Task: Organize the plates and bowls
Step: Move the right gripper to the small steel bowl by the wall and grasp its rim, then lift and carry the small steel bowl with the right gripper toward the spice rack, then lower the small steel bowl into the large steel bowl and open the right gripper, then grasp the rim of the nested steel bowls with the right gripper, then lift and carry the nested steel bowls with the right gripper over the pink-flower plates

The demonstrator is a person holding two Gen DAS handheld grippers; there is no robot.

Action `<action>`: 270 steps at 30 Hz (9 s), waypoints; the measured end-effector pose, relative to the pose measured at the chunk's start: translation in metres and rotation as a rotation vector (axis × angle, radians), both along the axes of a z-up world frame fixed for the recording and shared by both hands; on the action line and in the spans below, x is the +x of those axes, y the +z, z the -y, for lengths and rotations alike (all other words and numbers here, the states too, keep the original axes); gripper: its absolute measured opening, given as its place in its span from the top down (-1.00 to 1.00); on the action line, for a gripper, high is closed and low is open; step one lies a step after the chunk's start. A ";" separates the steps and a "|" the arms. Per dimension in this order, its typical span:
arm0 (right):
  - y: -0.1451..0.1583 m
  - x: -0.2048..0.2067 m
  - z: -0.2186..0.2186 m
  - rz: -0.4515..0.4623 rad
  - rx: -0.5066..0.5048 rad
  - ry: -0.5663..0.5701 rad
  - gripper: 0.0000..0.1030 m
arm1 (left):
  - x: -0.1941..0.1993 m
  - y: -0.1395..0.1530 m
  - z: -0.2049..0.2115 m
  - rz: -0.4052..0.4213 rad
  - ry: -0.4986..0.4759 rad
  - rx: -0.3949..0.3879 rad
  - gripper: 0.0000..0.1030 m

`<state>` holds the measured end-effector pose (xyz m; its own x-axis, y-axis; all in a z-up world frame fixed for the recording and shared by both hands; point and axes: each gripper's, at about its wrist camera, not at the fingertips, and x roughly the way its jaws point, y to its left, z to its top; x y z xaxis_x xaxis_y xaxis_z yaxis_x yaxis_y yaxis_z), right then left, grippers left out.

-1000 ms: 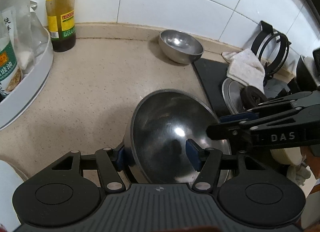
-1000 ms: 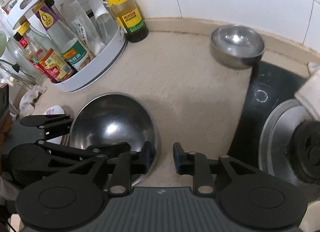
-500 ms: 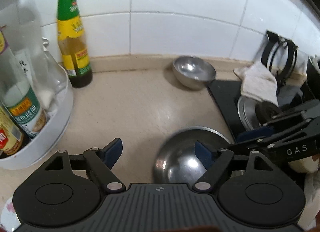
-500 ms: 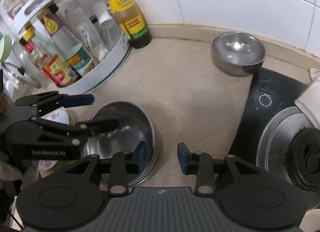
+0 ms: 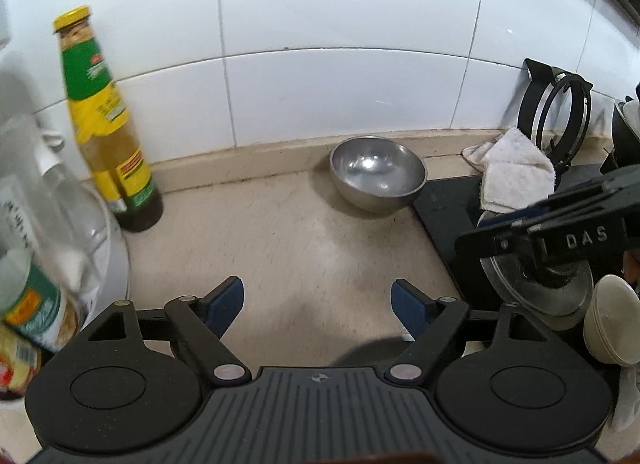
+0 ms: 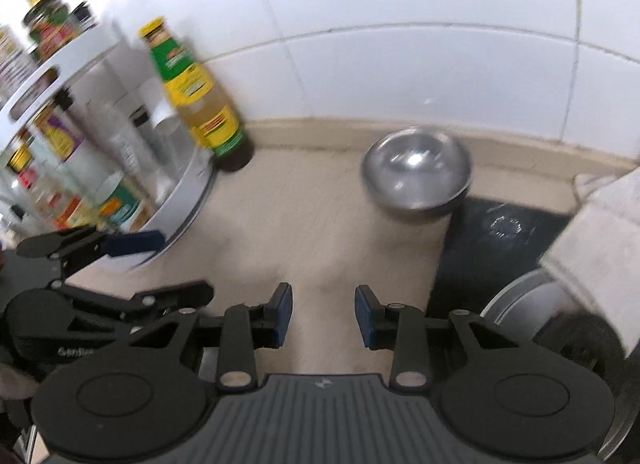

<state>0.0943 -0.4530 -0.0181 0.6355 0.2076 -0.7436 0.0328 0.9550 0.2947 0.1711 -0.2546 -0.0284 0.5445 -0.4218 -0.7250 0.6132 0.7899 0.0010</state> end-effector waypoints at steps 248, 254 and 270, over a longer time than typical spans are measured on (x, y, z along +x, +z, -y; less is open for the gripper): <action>-0.019 0.030 -0.293 -0.015 0.248 0.631 -0.33 | -0.148 -0.051 -0.241 0.206 0.165 -0.043 -1.00; -0.041 0.034 -0.294 -0.041 0.255 0.599 -0.33 | -0.133 -0.067 -0.243 0.161 0.143 -0.017 -1.00; -0.055 0.039 -0.307 0.007 0.213 0.607 -0.24 | -0.121 -0.082 -0.252 0.104 0.153 0.020 -1.00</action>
<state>0.1330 -0.1465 -0.0730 0.3631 0.6746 -0.6427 -0.4977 0.7235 0.4783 0.0505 -0.0023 -0.1100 0.6741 -0.3144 -0.6684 0.4813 0.8734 0.0747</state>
